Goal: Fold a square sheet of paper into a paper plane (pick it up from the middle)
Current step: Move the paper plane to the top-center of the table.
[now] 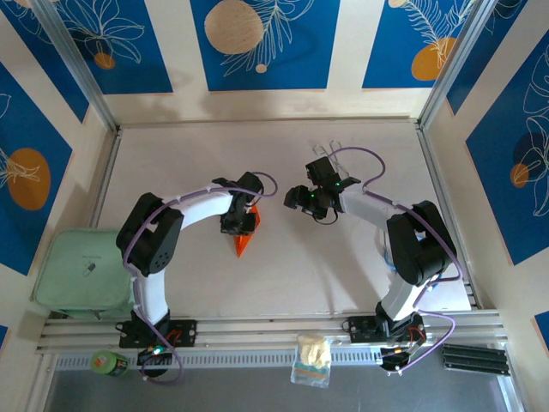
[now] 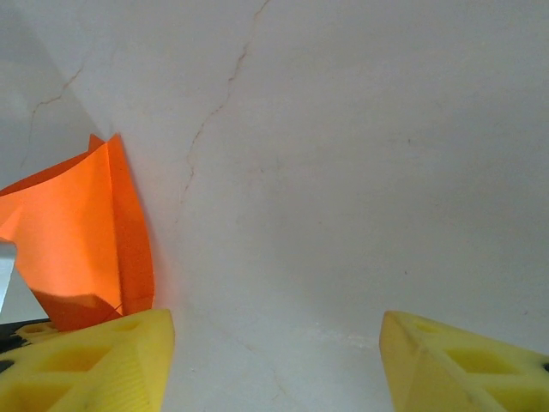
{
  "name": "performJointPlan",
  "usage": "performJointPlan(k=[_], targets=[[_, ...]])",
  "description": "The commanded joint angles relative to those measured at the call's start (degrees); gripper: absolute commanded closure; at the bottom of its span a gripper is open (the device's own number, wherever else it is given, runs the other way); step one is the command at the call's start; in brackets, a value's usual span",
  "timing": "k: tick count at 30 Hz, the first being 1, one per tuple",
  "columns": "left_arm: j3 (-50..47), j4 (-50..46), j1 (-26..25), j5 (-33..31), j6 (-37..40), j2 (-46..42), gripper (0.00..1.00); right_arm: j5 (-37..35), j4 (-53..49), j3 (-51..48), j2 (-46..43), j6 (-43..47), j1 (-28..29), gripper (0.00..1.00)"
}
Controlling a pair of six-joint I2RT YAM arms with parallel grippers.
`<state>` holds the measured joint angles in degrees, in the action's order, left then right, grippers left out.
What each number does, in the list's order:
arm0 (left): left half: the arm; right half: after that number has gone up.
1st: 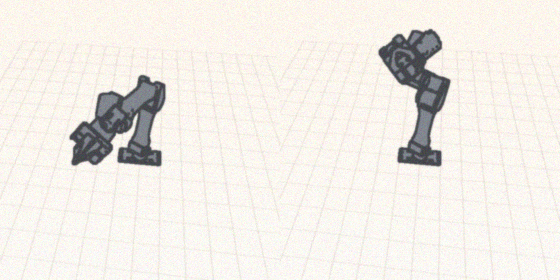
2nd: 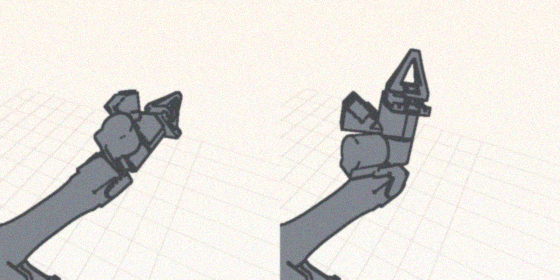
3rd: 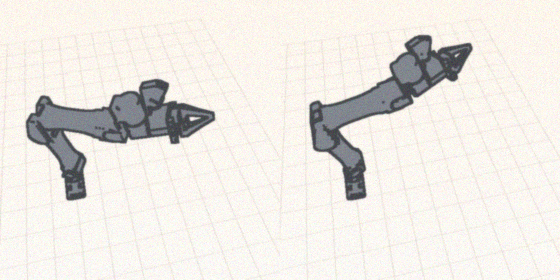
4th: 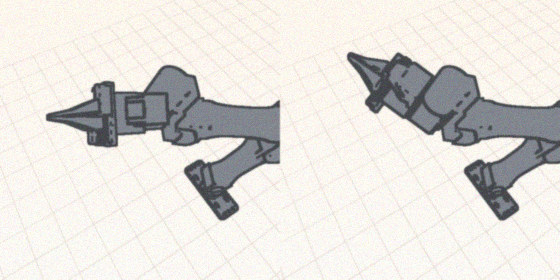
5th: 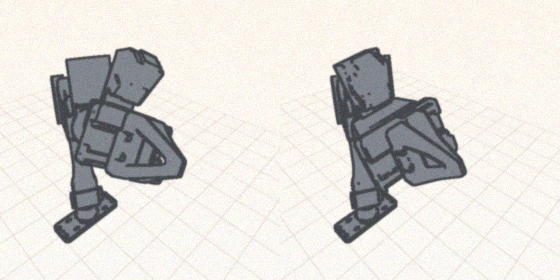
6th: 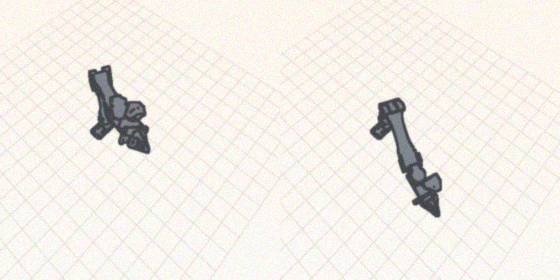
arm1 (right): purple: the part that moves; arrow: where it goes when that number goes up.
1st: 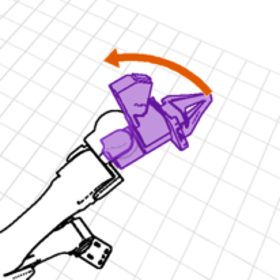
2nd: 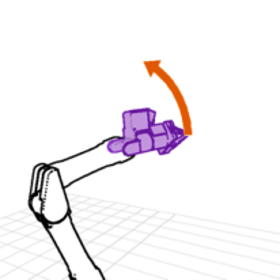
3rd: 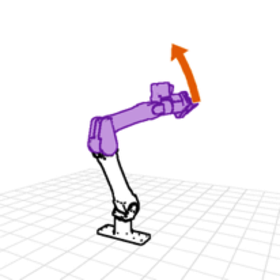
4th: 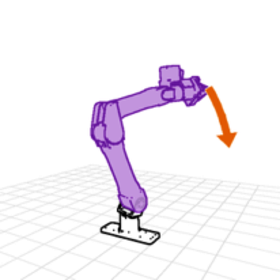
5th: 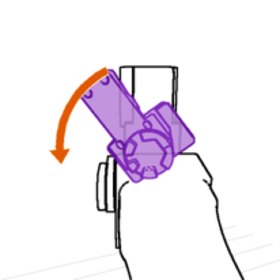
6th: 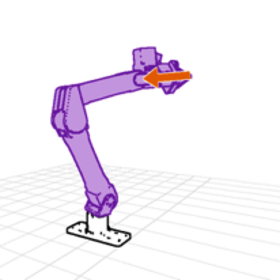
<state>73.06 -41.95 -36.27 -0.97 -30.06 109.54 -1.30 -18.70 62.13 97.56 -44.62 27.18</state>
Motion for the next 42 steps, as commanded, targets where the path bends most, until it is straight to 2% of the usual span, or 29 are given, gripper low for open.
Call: performJointPlan(k=[1, 9, 17, 21, 27, 33, 42], targets=[[1.9, 0.2, -0.5, -0.4, -0.1, -1.0, 0.91, 0.5, -0.3, 0.3, -1.4, -0.5, -0.3, 0.35], [9.9, 2.5, 1.3, -4.7, 0.6, -0.1, 0.90, -3.6, -0.3, -1.4, -5.1, 2.4, -1.6, 0.33], [24.2, 1.8, 3.5, -4.1, -1.1, 12.0, 0.89, -3.4, 0.9, -4.9, -7.9, 2.5, -3.0, 0.32], [32.6, -3.0, 3.6, -7.1, -2.8, 17.6, 0.88, -2.5, 1.0, -5.4, -8.0, 2.6, -3.7, 0.32], [37.7, -4.9, 3.5, -9.5, -4.4, 22.0, 0.87, -0.4, 1.1, -4.9, -7.6, 3.0, -4.5, 0.33], [40.3, -5.1, 3.5, -8.3, -4.8, 24.8, 0.88, 0.8, 1.3, -5.1, -7.3, 3.3, -5.2, 0.33], [41.8, -5.6, 3.5, -8.3, -4.5, 26.4, 0.78, 1.9, 1.6, -5.2, -6.8, 3.1, -5.7, 0.33]])
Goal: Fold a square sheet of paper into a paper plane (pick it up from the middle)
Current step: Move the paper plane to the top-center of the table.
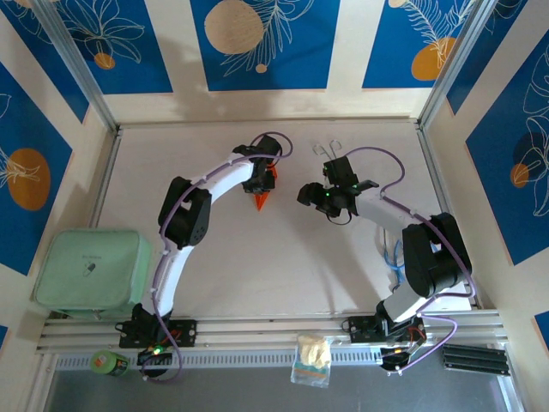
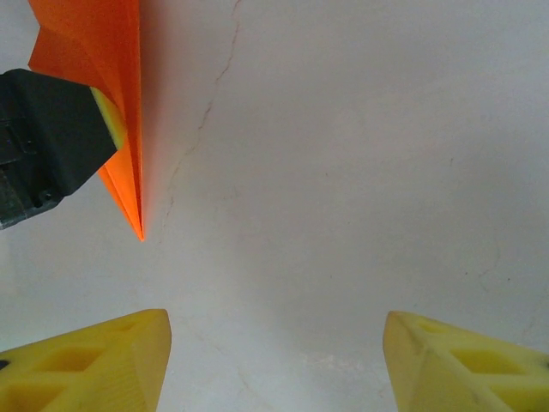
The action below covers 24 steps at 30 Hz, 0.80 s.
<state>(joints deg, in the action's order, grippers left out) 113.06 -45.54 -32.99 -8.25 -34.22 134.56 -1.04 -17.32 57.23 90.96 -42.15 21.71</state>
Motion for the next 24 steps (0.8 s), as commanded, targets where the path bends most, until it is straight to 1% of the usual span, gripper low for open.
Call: performJointPlan(k=[1, 7, 13, 18, 22, 24], targets=[[2.0, -2.1, 0.2, -0.9, -0.3, 1.6, 0.77, 1.7, 0.3, -0.2, -0.2, 0.6, -0.2, 0.34], [2.0, -2.1, 0.2, -1.2, -0.7, 2.4, 0.76, 1.9, 0.3, -0.1, 0.1, 0.5, -0.3, 0.34], [0.4, -1.2, 0.1, -2.0, -2.2, 2.5, 0.68, 2.3, 0.3, 0.3, 0.8, 0.4, -0.4, 0.34], [0.0, -1.6, 0.1, -4.0, -5.1, 3.1, 0.65, 2.9, 0.4, 0.9, 1.5, 0.5, -0.3, 0.34], [-0.2, -1.3, 0.2, -3.7, -6.3, 3.5, 0.64, 3.0, 0.3, 1.4, 1.9, 0.5, -0.3, 0.34], [0.0, -1.1, 0.2, -3.3, -6.2, 3.8, 0.61, 3.2, 0.3, 1.5, 2.1, 0.4, -0.3, 0.34]])
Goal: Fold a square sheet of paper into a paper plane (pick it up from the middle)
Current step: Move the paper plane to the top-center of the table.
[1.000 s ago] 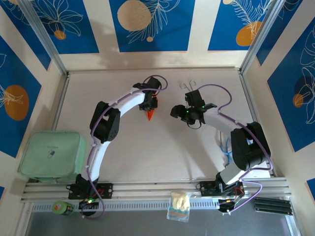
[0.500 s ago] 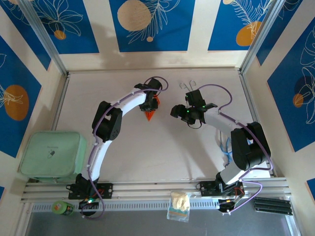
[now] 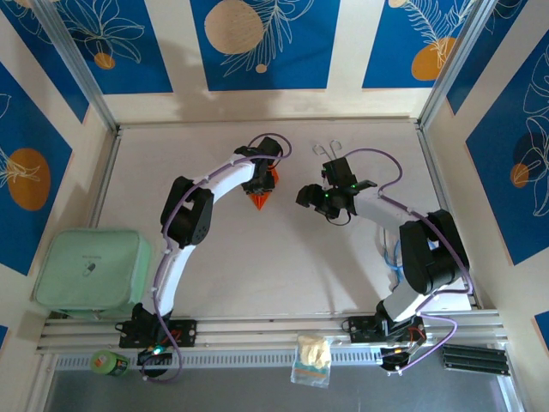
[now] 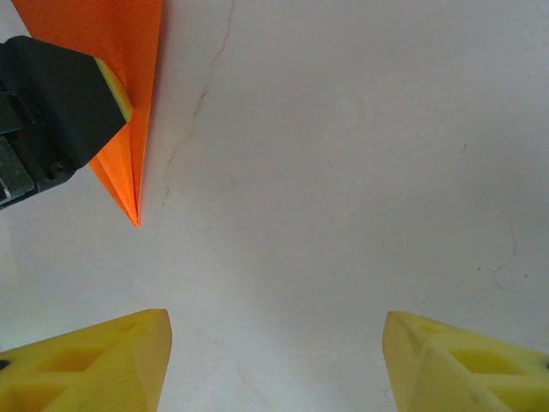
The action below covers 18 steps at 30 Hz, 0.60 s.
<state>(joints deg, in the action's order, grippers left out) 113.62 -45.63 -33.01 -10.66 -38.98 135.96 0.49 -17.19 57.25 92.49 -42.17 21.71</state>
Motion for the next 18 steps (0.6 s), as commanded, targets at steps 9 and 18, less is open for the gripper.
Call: performJointPlan(k=[9, 18], targets=[[2.4, -2.3, 0.2, -0.3, 1.5, 1.7, 0.55, 0.8, 0.2, 2.1, 0.7, -0.1, -0.3, 0.33], [3.6, -2.3, 0.1, 0.5, 1.8, -3.8, 0.46, -1.0, -0.4, 2.2, -0.7, 0.3, -0.6, 0.32]])
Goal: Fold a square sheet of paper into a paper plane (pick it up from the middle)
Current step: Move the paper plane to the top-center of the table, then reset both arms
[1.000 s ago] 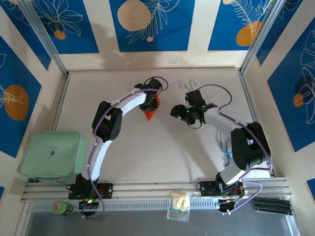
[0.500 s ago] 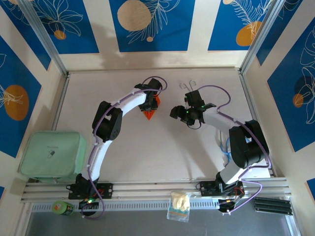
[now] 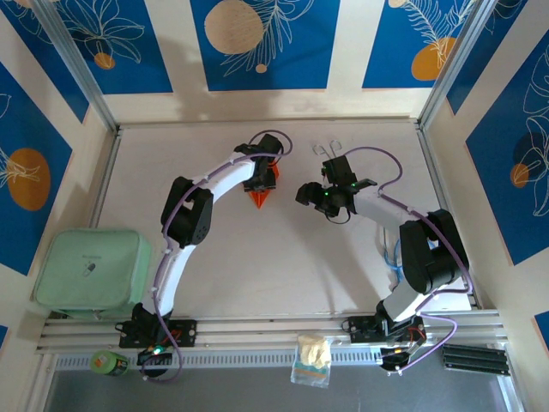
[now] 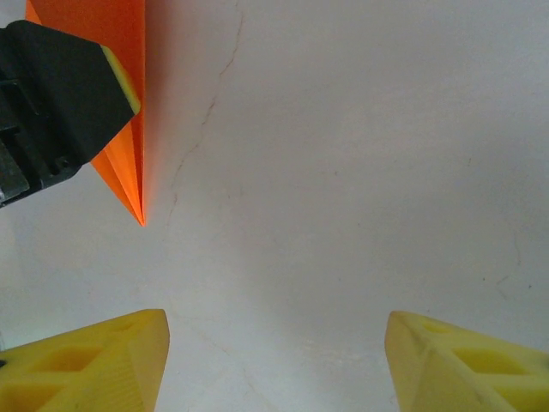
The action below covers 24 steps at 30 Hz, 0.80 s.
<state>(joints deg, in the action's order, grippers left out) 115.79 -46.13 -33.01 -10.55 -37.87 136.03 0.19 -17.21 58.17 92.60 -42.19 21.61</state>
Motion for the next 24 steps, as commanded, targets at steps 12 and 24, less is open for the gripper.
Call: performJointPlan(k=[12, 24], targets=[[-7.8, 2.2, 0.6, -4.7, 2.8, -20.7, 0.37, -3.6, -3.3, 4.0, -5.8, 4.2, -2.9, 0.30], [-51.8, 32.3, 5.3, -26.7, 17.6, -55.9, 0.01, -19.3, 1.2, 0.4, -19.3, 21.9, -6.6, 0.01]])
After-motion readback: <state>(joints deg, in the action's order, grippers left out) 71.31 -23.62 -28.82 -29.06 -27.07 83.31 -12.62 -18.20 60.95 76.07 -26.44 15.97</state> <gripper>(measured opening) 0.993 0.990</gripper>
